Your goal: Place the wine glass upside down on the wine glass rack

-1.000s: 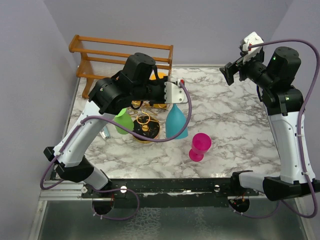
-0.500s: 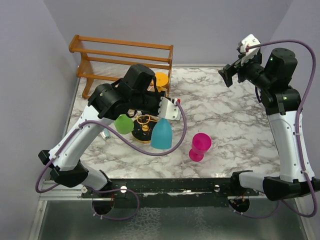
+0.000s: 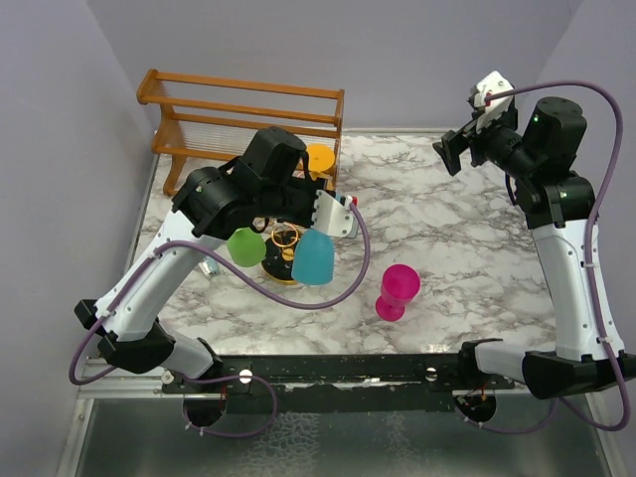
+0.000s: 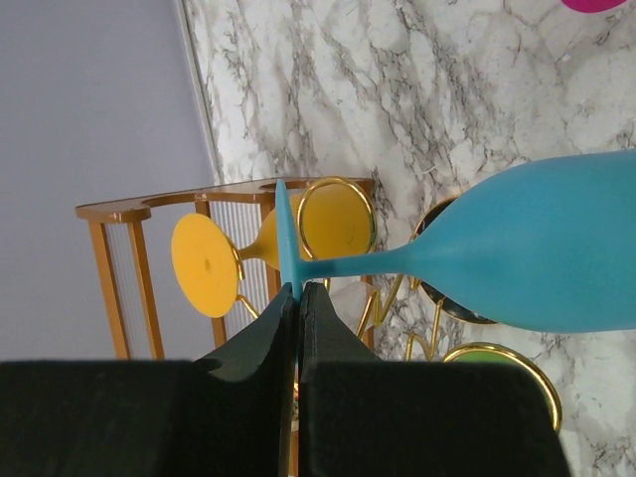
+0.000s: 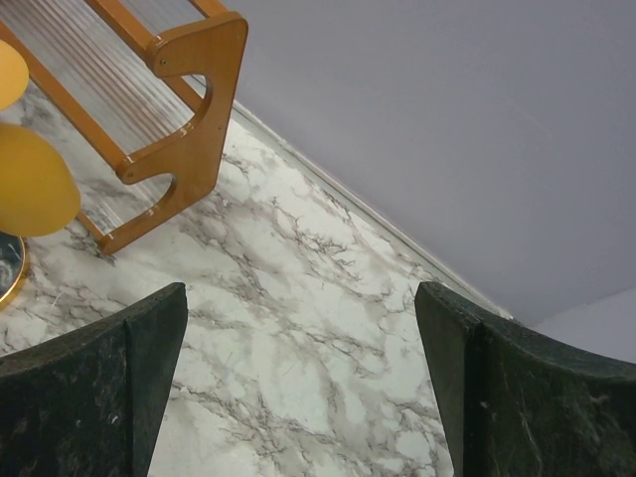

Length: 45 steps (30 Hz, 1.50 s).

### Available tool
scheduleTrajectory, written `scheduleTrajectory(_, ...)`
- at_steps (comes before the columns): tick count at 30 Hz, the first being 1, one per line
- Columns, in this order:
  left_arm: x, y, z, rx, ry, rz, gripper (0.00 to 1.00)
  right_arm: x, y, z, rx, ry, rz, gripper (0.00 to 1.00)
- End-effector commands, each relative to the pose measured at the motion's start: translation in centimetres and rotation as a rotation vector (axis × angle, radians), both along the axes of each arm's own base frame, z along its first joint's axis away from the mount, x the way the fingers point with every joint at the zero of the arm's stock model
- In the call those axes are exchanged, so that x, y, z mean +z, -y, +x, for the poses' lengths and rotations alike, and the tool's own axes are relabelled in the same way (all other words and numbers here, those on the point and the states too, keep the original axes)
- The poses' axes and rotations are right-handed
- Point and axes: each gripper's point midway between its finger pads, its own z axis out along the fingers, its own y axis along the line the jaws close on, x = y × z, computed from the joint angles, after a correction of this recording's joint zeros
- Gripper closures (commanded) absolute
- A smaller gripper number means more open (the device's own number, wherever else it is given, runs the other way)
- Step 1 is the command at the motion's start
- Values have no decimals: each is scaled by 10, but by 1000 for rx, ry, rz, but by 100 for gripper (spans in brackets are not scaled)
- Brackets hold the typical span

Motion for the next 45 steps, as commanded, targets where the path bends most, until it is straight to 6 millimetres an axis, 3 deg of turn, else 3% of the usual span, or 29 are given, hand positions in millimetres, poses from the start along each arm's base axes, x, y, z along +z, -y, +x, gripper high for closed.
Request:
scheduleTrajectory(1,10,-9,9,35,84,14,100,10,1,-3,7,45,-4,4)
scheduleTrajectory(20,-3,-20,30,112,144,97,100,8,2,-1,1,42,-5,4)
scheduleTrajectory(45,-11,-1,38,116,154,66,100,4,3,-1,-1,37,-7,3)
